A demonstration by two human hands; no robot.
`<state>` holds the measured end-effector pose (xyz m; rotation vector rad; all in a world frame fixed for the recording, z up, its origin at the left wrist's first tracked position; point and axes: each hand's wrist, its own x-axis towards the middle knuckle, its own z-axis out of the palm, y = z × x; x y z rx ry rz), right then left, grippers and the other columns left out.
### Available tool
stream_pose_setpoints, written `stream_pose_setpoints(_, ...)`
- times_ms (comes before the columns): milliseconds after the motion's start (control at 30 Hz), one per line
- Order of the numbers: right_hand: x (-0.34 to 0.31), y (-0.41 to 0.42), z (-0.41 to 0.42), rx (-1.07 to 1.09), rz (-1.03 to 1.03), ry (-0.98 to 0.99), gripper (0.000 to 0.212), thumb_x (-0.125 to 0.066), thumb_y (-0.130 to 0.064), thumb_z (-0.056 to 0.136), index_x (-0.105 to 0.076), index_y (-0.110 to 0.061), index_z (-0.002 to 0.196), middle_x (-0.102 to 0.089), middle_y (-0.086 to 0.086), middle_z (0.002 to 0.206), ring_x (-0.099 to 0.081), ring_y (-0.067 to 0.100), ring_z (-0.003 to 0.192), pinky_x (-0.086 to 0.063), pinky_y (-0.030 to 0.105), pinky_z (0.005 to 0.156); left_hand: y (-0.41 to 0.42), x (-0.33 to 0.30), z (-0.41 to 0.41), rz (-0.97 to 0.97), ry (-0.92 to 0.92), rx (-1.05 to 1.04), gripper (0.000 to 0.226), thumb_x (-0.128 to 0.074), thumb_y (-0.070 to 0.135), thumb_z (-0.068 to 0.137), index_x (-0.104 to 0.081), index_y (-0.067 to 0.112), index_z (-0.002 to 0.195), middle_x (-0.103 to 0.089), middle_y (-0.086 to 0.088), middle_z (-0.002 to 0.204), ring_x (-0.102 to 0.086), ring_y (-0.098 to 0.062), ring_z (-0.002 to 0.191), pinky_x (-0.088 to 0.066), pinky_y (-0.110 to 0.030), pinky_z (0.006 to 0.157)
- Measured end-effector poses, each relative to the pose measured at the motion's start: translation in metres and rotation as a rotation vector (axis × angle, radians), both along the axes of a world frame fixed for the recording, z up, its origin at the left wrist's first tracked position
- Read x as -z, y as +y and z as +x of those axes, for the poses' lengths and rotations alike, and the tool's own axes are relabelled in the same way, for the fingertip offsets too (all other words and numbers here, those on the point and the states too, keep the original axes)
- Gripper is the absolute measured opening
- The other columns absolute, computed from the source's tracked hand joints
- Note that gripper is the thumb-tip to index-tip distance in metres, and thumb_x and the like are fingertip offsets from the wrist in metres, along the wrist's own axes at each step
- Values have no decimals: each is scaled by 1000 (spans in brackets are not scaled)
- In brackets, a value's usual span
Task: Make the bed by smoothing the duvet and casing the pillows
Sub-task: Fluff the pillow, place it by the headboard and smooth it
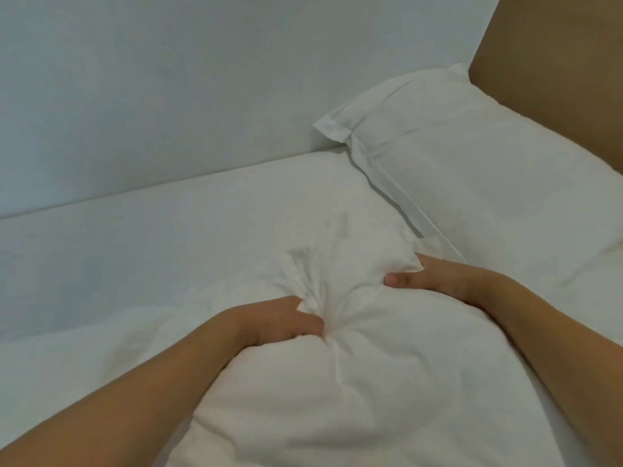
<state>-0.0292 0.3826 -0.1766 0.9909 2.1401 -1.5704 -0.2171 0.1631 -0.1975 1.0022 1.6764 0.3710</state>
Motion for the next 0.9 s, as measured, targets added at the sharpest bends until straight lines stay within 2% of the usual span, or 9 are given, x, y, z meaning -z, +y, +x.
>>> stream_pose_setpoints(133, -8, -25, 11, 6, -6, 133, 30, -75, -34, 78, -58, -41, 102, -65, -35, 90, -58, -22, 80, -41, -1, 65, -13, -8, 13, -83, -35, -83, 21, -61, 45, 77, -69, 32, 92, -71, 11, 93, -65, -15, 92, -50, -30, 87)
stream_pose_setpoints(233, -7, -28, 19, 173, -6, 216, 40, -80, -30, 75, -60, -36, 109, -65, -25, 100, -61, -17, 79, -42, 0, 60, 14, -23, -6, -47, 362, -125, 77, -54, 69, 55, -53, 40, 126, -40, 4, 141, -37, -21, 132, -28, -41, 113)
stream_pose_setpoints(333, -7, -33, 22, 226, -8, 254, 40, -79, -33, 74, -64, -31, 111, -70, -17, 102, -66, -8, 89, -48, 6, 69, 37, -20, -23, -36, 384, -233, 116, -40, 82, 44, -22, 39, 150, -16, 0, 160, -13, -19, 148, 0, -42, 120)
stream_pose_setpoints(400, -2, -40, 30, 221, 142, 284, 38, -76, -44, 76, -64, -37, 112, -70, -20, 104, -64, -4, 99, -48, 15, 82, 46, -11, -20, -16, 212, -232, 103, -54, 73, 64, -22, 29, 152, -31, -1, 155, -31, -17, 141, -20, -29, 114)
stream_pose_setpoints(500, -13, -46, 46, 272, 552, 430, 29, -71, -49, 79, -63, -39, 106, -65, -25, 96, -58, -16, 93, -44, 6, 76, 66, -6, 4, 31, 176, -141, 13, -57, 24, 98, -61, 21, 110, -61, 7, 109, -57, -2, 103, -41, -16, 83)
stream_pose_setpoints(633, -26, -28, 40, 356, 622, 558, 22, -69, -43, 79, -62, -43, 100, -65, -32, 91, -55, -21, 88, -40, 0, 73, 55, -5, 5, 147, 347, 171, 34, -31, 8, 105, -52, -19, 111, -53, -1, 113, -42, -19, 129, -37, -13, 79)
stream_pose_setpoints(733, -4, -12, 20, 405, 270, 513, 19, -68, -32, 87, -63, -46, 99, -67, -31, 94, -62, -10, 92, -46, 13, 76, 36, -23, -26, 212, 147, -186, 46, -42, 37, 102, -48, 10, 139, -44, -7, 148, -44, -23, 131, -34, -25, 100)
stream_pose_setpoints(800, 3, -6, 11, 412, 154, 499, 19, -68, -28, 88, -64, -41, 101, -70, -24, 95, -65, -2, 94, -47, 11, 72, 13, -41, -46, 102, 20, -245, 65, -46, 77, 82, -63, 30, 124, -60, 4, 132, -60, -14, 112, -42, -30, 95)
stream_pose_setpoints(900, -1, 0, 3, 539, 84, 566, 23, -72, -29, 85, -68, -27, 108, -72, -12, 99, -67, 3, 91, -49, 15, 72, -6, -54, -50, -69, 367, -118, 73, -53, 89, 63, -68, 20, 82, -69, 13, 78, -66, -6, 72, -48, -29, 74)
